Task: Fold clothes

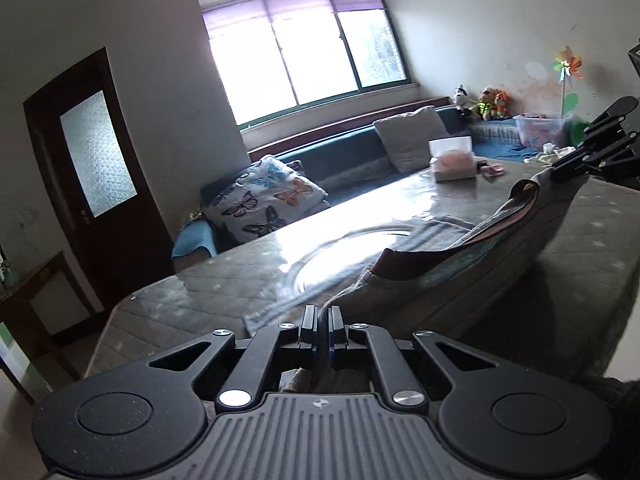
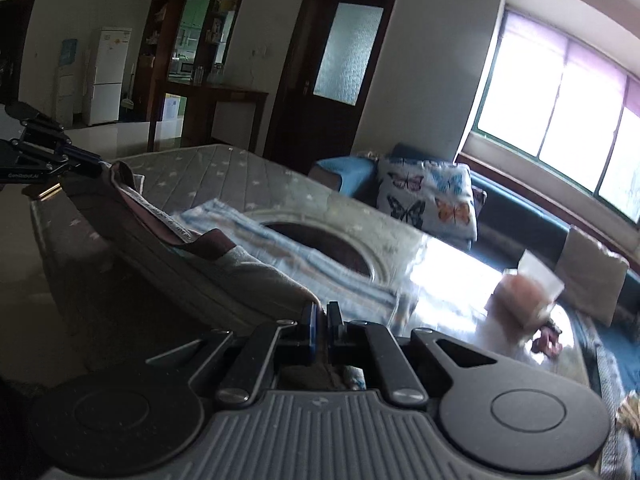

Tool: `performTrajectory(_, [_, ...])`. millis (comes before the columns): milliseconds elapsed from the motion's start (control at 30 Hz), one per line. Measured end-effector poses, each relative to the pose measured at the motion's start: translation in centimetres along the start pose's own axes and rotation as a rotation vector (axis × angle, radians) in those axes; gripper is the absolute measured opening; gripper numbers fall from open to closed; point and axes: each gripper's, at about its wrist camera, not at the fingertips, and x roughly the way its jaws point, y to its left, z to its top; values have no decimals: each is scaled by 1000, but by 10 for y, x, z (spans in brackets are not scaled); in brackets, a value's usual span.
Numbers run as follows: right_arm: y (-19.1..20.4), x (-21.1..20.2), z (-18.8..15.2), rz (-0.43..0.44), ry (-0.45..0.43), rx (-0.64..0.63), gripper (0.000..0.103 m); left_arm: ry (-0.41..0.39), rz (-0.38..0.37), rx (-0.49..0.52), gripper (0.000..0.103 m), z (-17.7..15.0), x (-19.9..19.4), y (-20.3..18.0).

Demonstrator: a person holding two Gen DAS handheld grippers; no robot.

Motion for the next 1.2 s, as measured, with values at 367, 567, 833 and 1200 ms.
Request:
performTrajectory(367, [-44,113,52,-19,31,12,4,72,5,-27,3,37,119,53])
performTrajectory(567, [-64,190,58,-25,104,41,0,144,18,-66,0,35,188,76])
performTrajectory(833, [-87,264,33,-6,234,162,5,243,-13,-261,5,7,213,110])
performTrajectory(1200, [-101,232,-4,6,268,299,41,293,-15,-422,48,-25,176,125])
